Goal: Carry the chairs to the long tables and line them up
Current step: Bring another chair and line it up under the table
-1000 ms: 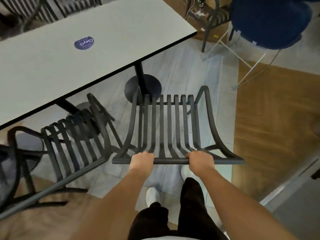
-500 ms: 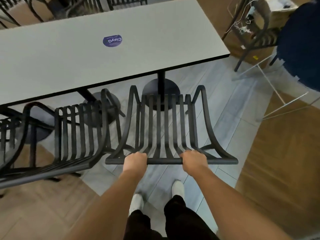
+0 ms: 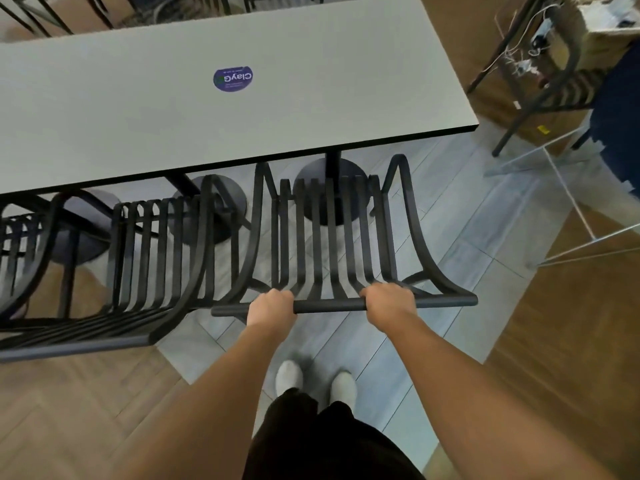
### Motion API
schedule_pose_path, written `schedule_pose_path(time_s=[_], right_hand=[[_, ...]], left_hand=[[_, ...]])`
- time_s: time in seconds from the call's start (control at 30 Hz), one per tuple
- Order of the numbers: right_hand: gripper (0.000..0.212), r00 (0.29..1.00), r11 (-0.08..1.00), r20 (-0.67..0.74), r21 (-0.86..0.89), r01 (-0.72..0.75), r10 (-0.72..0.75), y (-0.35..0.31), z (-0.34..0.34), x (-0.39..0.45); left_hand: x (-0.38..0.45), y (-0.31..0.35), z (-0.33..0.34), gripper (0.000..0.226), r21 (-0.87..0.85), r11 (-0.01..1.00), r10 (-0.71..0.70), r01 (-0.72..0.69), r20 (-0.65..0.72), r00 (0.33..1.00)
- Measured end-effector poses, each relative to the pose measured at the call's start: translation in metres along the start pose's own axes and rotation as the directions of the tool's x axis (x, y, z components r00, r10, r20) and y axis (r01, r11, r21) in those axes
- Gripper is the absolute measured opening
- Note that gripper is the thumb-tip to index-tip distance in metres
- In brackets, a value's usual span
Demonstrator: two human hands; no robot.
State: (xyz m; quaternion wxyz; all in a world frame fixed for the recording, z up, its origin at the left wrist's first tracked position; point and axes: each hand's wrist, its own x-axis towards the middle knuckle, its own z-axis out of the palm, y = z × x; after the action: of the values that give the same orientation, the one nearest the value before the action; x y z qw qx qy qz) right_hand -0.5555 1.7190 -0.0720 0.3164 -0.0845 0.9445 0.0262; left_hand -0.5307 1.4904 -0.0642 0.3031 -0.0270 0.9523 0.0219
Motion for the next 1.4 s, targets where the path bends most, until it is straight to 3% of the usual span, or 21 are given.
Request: schedule_pose_path(time_s=[0.2,0.37,0.47,0.6,0.77,0.83,0.9,1.0,1.2,1.4], right_hand=[[0.041,1.0,1.0,0.005,-0.026,-0.004,0.005,0.009,-0.012,0.022],[0.03,0.993,0.997,0.094,0.031,0.07,-0.073,0.017,-0.023,0.023],[0.034,0.98,0.99,0.171,0.115,0.078,-0.097,0.021,-0.034,0.025],[0.035,0.976,0.978,0.185,0.191,0.084,-0.119,0.025,-0.039,0.027],[0.083,0.9,0.846,0.402,0.527,-0.079,-0.167,0.053,-0.062,0.035],[0.077,0.907,0.785,0.39,0.607,-0.125,-0.158,0.075,-0.074,0.043],[0.058,0.941,0.757,0.326,0.637,-0.148,-0.09,0.104,-0.084,0.053],[0.036,0.982,0.831,0.187,0.543,-0.117,0.016,0.162,-0.098,0.071],[0.032,0.993,0.896,0.118,0.442,-0.052,-0.001,0.29,-0.13,0.094],[0.034,0.995,0.884,0.101,0.465,-0.053,0.007,0.397,-0.157,0.11]], left_hand=[[0.018,0.003,-0.015,0.019,-0.119,0.993,0.005,0.003,0.065,0.998],[0.021,-0.003,-0.022,0.088,-0.181,0.979,0.127,-0.09,0.207,0.97],[0.028,0.002,-0.038,0.103,-0.17,0.972,0.205,-0.163,0.272,0.94],[0.041,0.028,-0.059,0.082,-0.194,0.957,0.261,-0.214,0.265,0.928],[0.058,0.078,-0.082,0.058,-0.172,0.948,0.297,-0.268,0.172,0.939],[0.069,0.1,-0.09,0.049,-0.234,0.945,0.268,-0.23,0.146,0.952],[0.079,0.123,-0.097,0.041,-0.261,0.942,0.25,-0.21,0.13,0.96],[0.095,0.164,-0.108,0.034,-0.313,0.935,0.204,-0.166,0.094,0.974],[0.106,0.277,-0.118,0.029,-0.418,0.908,0.059,-0.041,0.03,0.998],[0.123,0.387,-0.147,0.036,-0.437,0.899,0.028,-0.037,-0.027,0.999]])
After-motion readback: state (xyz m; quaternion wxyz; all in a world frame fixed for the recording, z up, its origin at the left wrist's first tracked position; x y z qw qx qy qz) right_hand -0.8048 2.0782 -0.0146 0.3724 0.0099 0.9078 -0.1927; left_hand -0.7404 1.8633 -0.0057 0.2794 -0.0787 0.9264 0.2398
